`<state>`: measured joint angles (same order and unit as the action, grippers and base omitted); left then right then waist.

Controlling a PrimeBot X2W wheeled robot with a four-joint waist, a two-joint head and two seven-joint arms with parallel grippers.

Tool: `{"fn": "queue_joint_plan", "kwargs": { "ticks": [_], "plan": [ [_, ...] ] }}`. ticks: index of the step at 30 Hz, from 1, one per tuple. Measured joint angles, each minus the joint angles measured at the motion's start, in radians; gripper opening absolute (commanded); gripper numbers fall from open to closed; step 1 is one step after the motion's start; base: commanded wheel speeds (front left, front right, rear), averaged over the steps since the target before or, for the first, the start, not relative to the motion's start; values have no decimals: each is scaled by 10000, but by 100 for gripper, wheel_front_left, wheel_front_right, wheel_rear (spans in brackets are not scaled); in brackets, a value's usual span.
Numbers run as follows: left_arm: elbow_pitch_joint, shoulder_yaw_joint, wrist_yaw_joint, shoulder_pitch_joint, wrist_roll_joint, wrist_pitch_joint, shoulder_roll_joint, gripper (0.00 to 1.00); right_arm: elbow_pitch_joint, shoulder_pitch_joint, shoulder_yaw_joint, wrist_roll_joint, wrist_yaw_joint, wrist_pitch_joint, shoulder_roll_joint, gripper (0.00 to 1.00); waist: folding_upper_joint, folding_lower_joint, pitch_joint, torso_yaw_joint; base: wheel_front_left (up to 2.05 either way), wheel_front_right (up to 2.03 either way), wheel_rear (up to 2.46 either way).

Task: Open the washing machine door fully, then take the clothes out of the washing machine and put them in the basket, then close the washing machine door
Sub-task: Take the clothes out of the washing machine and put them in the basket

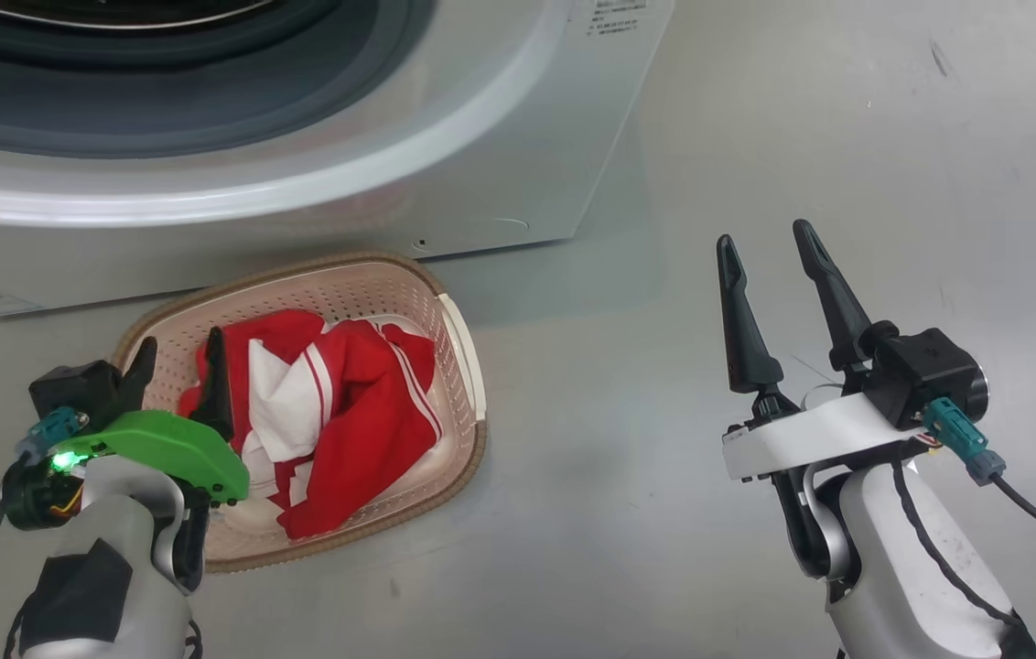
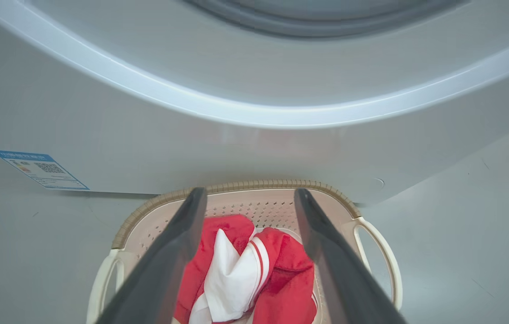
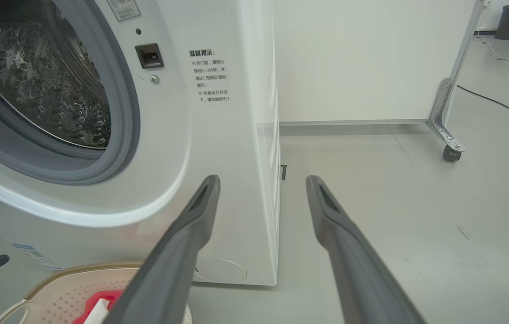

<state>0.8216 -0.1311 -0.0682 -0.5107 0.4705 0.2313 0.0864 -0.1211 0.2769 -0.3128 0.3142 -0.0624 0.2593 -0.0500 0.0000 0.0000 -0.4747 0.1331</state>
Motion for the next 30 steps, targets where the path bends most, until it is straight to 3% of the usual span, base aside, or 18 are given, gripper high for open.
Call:
{"fn": "queue_joint_plan", "kwargs": {
  "ticks": [20, 30],
  "plan": [
    [-2410, -84, -75, 911, -640, 180, 29, 100, -539, -1035, 416, -94, 345, 0, 0, 100, 0, -1, 2095, -849, 0, 0, 0],
    [-3728, -2, 387, 2165, -984, 196, 207, 100, -644, -1550, 437, -121, 518, 0, 4, 100, 0, 0, 3137, -1004, 0, 0, 0]
  ]
}}
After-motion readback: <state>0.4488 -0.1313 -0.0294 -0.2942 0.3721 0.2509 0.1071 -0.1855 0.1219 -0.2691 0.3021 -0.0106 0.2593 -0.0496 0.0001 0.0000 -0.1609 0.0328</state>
